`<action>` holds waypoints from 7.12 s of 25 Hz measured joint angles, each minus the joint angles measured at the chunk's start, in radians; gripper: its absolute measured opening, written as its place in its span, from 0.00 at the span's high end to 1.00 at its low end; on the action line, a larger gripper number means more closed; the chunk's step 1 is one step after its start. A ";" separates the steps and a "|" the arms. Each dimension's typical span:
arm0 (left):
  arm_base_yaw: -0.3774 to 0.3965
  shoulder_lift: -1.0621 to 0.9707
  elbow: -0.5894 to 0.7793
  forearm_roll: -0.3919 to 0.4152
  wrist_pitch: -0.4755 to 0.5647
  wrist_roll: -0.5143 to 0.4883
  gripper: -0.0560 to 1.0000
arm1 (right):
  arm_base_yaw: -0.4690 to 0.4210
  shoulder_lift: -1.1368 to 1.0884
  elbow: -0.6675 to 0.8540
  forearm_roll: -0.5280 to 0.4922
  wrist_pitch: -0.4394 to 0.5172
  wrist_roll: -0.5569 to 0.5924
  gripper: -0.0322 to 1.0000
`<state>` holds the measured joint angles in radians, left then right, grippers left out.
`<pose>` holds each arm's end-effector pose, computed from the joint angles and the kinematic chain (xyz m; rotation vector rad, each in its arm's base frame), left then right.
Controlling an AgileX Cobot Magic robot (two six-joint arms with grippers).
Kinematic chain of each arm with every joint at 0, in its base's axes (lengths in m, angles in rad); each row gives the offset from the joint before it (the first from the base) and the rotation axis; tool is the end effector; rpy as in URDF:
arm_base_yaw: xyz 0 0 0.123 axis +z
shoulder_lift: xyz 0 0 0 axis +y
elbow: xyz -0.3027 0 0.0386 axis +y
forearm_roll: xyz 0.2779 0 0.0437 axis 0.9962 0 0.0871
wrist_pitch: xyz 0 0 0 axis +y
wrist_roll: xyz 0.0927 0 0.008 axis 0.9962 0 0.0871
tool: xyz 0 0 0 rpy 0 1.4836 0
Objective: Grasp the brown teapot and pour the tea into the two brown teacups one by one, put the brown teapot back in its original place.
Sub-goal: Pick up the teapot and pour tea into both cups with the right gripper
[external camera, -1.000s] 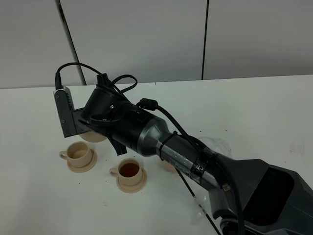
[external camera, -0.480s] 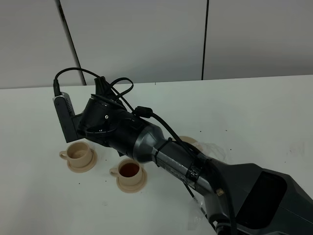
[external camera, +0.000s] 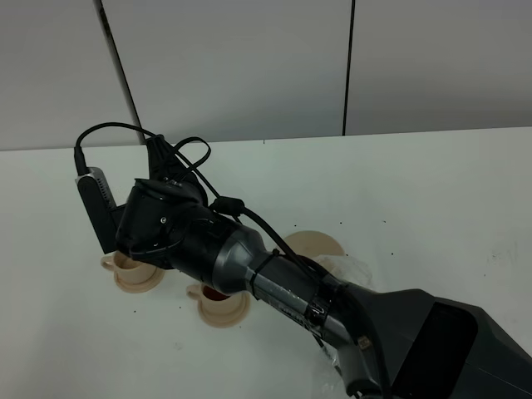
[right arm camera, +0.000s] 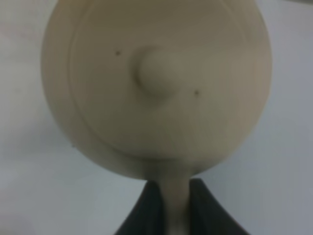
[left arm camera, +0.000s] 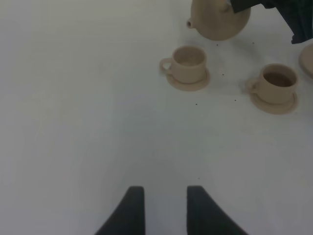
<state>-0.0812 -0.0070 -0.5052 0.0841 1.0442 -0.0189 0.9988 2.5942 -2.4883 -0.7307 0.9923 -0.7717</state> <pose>0.0022 0.0066 0.2939 0.0591 2.0121 0.0364 0.3735 0.4841 0.2027 -2.0261 1.2958 -0.8250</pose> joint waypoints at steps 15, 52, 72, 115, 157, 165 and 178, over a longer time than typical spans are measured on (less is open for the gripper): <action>0.000 0.000 0.000 0.000 0.000 -0.002 0.68 | 0.026 0.000 0.004 -0.086 0.002 0.007 0.88; 0.000 0.000 0.000 0.000 0.000 0.000 0.68 | 0.074 0.060 0.005 -0.210 0.004 0.032 0.88; 0.000 0.000 0.000 0.000 0.000 -0.001 0.68 | 0.078 0.059 0.005 -0.244 -0.009 0.038 0.88; 0.000 0.000 0.000 0.000 0.000 -0.001 0.68 | 0.094 0.059 0.063 -0.416 -0.003 -0.037 0.88; 0.000 0.000 0.000 0.000 0.000 -0.002 0.68 | 0.095 0.059 0.073 -0.488 -0.009 -0.035 0.88; 0.000 0.000 0.000 0.000 0.000 -0.001 0.68 | 0.101 0.059 0.073 -0.494 -0.008 -0.035 0.88; 0.000 0.000 0.000 0.000 0.000 -0.001 0.68 | 0.104 0.059 0.074 -0.495 -0.004 -0.038 0.88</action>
<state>-0.0812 -0.0070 -0.5052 0.0841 1.0442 -0.0197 1.1024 2.6528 -2.4145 -1.2252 0.9879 -0.8093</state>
